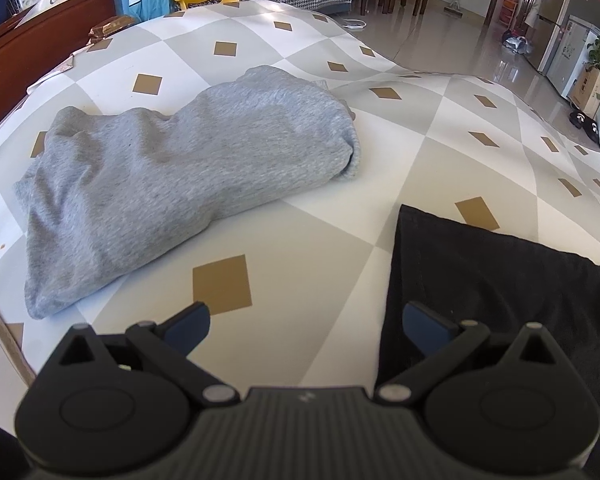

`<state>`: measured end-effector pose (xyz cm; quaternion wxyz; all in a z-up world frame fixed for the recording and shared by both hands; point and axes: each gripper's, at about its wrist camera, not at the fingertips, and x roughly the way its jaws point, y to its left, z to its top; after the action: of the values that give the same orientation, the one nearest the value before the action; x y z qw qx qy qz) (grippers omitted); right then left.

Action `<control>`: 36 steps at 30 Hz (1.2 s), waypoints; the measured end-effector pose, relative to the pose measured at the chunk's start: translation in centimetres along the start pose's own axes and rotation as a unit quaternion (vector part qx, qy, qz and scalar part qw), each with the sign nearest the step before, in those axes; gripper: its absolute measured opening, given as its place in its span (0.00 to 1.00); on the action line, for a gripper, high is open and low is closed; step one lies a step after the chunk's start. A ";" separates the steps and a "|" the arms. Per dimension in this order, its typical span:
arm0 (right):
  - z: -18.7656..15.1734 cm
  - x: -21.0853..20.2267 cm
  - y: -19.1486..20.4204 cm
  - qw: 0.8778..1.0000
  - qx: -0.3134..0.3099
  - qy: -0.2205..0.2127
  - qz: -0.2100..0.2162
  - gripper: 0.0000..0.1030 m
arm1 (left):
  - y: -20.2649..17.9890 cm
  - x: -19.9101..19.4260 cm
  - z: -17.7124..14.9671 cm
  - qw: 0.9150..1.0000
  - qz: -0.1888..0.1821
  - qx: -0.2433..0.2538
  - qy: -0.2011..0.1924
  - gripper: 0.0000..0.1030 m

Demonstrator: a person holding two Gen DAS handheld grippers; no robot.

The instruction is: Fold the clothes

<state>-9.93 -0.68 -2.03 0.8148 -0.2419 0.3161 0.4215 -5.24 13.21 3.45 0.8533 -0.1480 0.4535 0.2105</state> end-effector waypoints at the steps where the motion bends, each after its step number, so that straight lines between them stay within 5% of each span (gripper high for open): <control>1: -0.1 0.1 -0.1 1.000 0.001 -0.002 0.002 0.48 | 0.0 0.0 0.0 1.000 0.001 0.000 0.000 1.00; 7: 0.0 0.4 -0.8 1.000 0.028 -0.005 0.013 0.42 | 0.0 0.1 0.0 1.000 0.000 0.000 0.000 1.00; 15: 0.2 0.2 -1.2 0.998 0.057 -0.012 0.014 0.11 | 0.2 0.3 -0.5 1.000 -0.019 -0.007 0.009 1.00; 36: 1.2 -4.9 -8.0 0.969 0.238 -0.066 -0.017 0.10 | -0.6 1.3 -1.2 0.991 -0.112 -0.055 0.056 1.00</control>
<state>-5.02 -6.71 3.31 0.8749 -0.0179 0.3488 0.3354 -5.18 12.42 1.75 0.8355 -0.2557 0.4687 0.1297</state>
